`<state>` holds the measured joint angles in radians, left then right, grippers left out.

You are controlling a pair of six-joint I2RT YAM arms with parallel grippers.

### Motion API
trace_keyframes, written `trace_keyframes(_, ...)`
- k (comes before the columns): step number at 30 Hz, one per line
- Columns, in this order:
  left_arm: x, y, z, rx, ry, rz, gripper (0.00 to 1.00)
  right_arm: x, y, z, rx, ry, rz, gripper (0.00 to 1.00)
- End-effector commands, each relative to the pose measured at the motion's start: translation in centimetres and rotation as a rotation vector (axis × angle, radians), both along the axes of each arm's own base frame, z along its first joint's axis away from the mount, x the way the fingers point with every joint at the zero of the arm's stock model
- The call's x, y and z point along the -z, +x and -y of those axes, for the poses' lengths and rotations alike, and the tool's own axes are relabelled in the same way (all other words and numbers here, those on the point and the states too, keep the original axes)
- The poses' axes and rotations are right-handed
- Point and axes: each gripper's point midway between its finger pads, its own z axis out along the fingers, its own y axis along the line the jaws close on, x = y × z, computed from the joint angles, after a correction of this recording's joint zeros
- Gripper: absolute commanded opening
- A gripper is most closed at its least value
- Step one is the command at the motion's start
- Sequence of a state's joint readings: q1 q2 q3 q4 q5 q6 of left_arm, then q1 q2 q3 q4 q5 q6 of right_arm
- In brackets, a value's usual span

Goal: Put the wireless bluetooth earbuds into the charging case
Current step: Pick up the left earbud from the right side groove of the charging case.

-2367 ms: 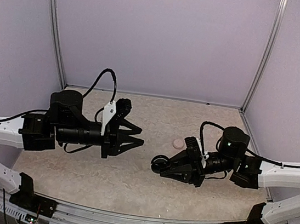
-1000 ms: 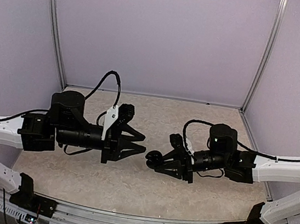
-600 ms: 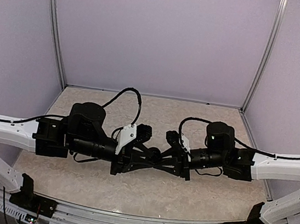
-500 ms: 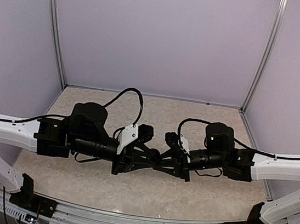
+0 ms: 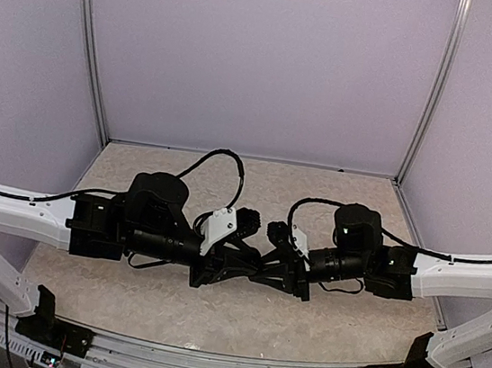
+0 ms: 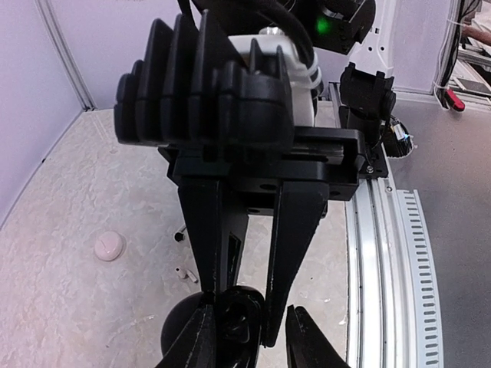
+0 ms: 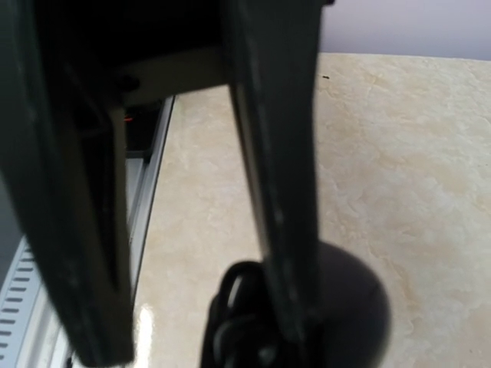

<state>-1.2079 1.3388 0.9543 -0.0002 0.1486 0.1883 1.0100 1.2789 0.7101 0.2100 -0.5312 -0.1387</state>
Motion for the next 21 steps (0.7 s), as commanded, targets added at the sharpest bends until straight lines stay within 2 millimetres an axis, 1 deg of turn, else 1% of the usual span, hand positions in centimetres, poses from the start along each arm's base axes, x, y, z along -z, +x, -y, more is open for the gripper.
trace_keyframes(1,0.3,0.7,-0.1,-0.030,0.026,0.010,0.33,-2.0,-0.5,-0.1,-0.013,0.039,0.040,0.00)
trace_keyframes(5,0.6,1.0,-0.5,-0.050,0.032,0.007,0.36,-2.1,-0.7,-0.1,-0.019,0.044,0.046,0.00)
trace_keyframes(8,0.7,1.1,-0.4,-0.055,0.044,0.007,0.36,-2.2,-0.7,-0.1,-0.018,0.044,0.050,0.00)
trace_keyframes(11,1.2,1.1,-0.1,-0.049,0.068,0.007,0.35,-2.3,-0.6,-0.2,-0.012,0.043,0.055,0.00)
trace_keyframes(16,1.6,1.0,0.2,-0.039,0.080,0.006,0.29,-2.2,-0.4,-0.3,0.004,0.033,0.063,0.00)
trace_keyframes(21,2.0,1.1,0.3,-0.039,0.103,0.006,0.25,-2.2,-0.2,-0.2,0.013,0.031,0.066,0.00)
